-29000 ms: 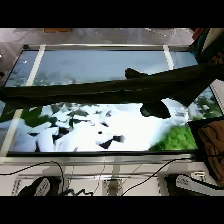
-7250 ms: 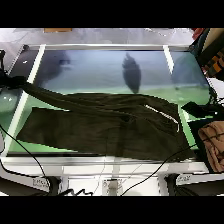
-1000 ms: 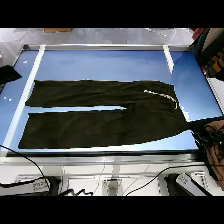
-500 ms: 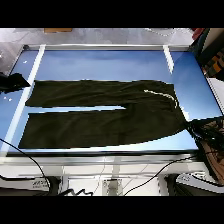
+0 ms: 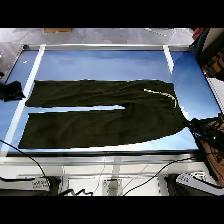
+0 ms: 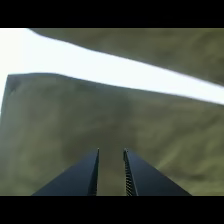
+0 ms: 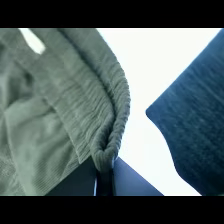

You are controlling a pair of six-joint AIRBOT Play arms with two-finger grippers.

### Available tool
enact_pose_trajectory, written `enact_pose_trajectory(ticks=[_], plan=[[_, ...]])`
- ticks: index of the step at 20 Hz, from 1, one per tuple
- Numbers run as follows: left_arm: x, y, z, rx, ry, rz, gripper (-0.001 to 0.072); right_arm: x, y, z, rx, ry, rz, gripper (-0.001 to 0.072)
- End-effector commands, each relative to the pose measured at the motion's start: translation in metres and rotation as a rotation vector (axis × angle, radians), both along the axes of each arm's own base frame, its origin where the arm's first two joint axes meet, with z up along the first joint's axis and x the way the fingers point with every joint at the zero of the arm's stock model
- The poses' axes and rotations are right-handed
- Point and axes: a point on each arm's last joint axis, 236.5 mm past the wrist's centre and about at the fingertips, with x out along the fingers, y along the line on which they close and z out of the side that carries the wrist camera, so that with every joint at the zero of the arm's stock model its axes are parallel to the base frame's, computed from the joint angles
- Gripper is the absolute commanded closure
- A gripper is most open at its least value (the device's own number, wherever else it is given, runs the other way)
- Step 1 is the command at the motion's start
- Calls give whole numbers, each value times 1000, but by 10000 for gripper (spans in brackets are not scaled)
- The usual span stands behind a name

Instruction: Fold the clothes and pants, and hang the long-sleeved shirts on hangers.

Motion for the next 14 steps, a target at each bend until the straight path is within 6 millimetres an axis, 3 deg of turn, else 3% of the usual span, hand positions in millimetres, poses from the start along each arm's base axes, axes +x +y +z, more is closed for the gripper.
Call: enact_pose_trajectory(ticks=[1, 5, 6, 7, 8, 14], plan=[[-61, 28, -2, 120, 120, 66, 523, -1, -13, 28, -134, -34, 0, 686], [-147, 37, -39, 77, 247, 133, 517, -7, -17, 60, -244, -65, 7, 685], [-162, 36, -52, 49, 256, 168, 441, -7, -17, 65, -255, -75, 6, 685], [-171, 33, -66, 7, 237, 213, 269, -7, -17, 67, -260, -78, 7, 685], [-174, 28, -79, -36, 204, 258, 213, -7, -16, 67, -260, -78, 8, 685], [-212, -4, -159, -171, 159, 430, 215, -7, -17, 67, -261, -77, 8, 685]])
